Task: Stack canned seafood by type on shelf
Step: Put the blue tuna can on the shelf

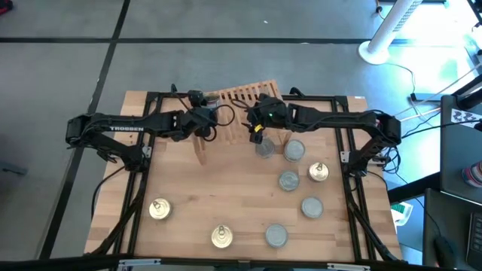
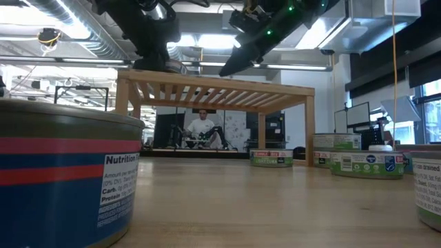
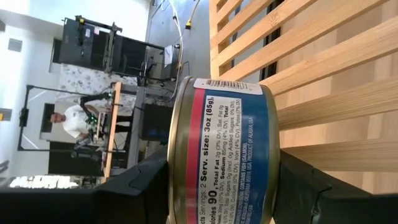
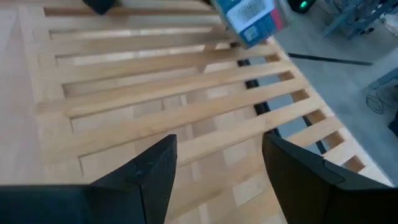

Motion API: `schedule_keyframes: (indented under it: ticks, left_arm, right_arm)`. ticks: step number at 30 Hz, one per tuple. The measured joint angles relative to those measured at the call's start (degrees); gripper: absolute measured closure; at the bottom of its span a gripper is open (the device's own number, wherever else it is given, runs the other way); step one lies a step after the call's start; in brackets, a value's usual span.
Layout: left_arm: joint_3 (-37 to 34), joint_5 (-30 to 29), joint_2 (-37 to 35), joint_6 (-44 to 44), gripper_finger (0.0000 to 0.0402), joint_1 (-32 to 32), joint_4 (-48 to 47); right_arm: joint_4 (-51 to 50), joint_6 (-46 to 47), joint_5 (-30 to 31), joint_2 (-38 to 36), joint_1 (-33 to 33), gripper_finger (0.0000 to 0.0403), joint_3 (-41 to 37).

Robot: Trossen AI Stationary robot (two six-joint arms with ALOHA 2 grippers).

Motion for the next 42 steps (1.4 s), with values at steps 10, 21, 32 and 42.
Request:
schedule_keyframes:
  ticks: [10, 21, 32, 42]
  left_arm:
    - [0.0, 0.0, 0.0, 4.7, 0.0194, -0.4, 0.2]
    - [0.1, 0.1, -0.6, 10.3, 0.0194, -3.1, 0.3]
    - [0.1, 2.5, -0.4, 10.8, 0.0194, -3.1, -0.3]
    - [0.1, 2.5, -0.4, 6.9, 0.0194, -3.1, 0.6]
  right_arm:
    - [2.6, 0.0, -0.4, 0.5, 0.0, 0.0166, 0.0]
    - [20.5, 0.0, -0.5, 4.7, 0.0, 0.0166, 0.0]
    - [28.5, 1.5, -1.9, 7.9, 0.0, 0.0166, 0.0]
    - [28.4, 1.6, -1.9, 7.9, 0.0, 0.0166, 0.0]
